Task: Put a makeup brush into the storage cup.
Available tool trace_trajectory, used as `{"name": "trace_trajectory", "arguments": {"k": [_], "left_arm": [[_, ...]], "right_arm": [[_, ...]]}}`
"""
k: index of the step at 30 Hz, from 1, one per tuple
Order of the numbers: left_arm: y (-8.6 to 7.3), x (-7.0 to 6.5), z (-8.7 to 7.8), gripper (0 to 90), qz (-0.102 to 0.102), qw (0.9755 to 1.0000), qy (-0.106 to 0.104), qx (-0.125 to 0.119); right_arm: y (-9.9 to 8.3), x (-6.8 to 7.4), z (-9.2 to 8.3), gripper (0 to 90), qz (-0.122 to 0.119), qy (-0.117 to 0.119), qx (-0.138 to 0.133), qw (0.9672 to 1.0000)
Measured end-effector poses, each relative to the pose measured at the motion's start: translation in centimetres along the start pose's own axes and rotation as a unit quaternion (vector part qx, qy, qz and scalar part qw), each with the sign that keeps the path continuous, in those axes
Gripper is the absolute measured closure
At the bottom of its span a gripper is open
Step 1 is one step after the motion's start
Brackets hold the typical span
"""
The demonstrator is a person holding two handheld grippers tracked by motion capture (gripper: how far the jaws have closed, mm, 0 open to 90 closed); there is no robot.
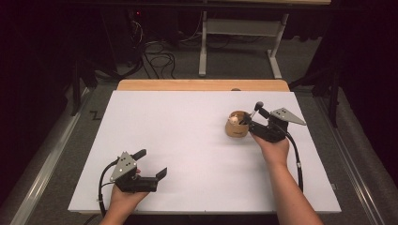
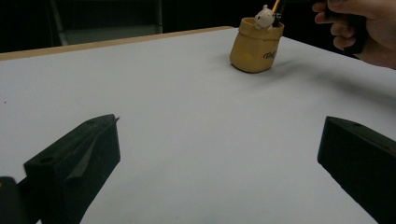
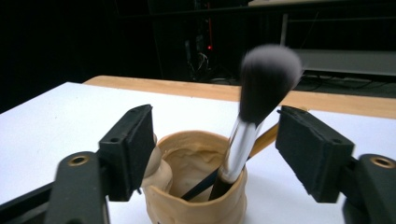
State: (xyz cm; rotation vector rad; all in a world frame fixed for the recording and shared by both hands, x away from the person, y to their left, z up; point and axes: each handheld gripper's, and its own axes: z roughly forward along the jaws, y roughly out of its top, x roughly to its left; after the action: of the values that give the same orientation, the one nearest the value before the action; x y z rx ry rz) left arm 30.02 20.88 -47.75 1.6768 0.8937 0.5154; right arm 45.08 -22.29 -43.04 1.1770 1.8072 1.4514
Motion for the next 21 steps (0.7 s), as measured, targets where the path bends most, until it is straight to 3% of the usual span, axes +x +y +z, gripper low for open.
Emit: {"name": "trace_trajectory", "arguments": {"k": [10,21], "left_arm": [[0.00,0.03,-0.01,0.3,0.000,1.0000,-0.001,0.000],[0.00,0.04,0.00,0.2,-0.003,1.0000,0.000,-0.002]], "right_arm": [[0.09,0.24,0.03,16.1,-0.009,-0.001,-0.002,1.0000],[0.09,-0.20,0.01,8.1,-0.008,-0.003,0.013,0.9999]]}}
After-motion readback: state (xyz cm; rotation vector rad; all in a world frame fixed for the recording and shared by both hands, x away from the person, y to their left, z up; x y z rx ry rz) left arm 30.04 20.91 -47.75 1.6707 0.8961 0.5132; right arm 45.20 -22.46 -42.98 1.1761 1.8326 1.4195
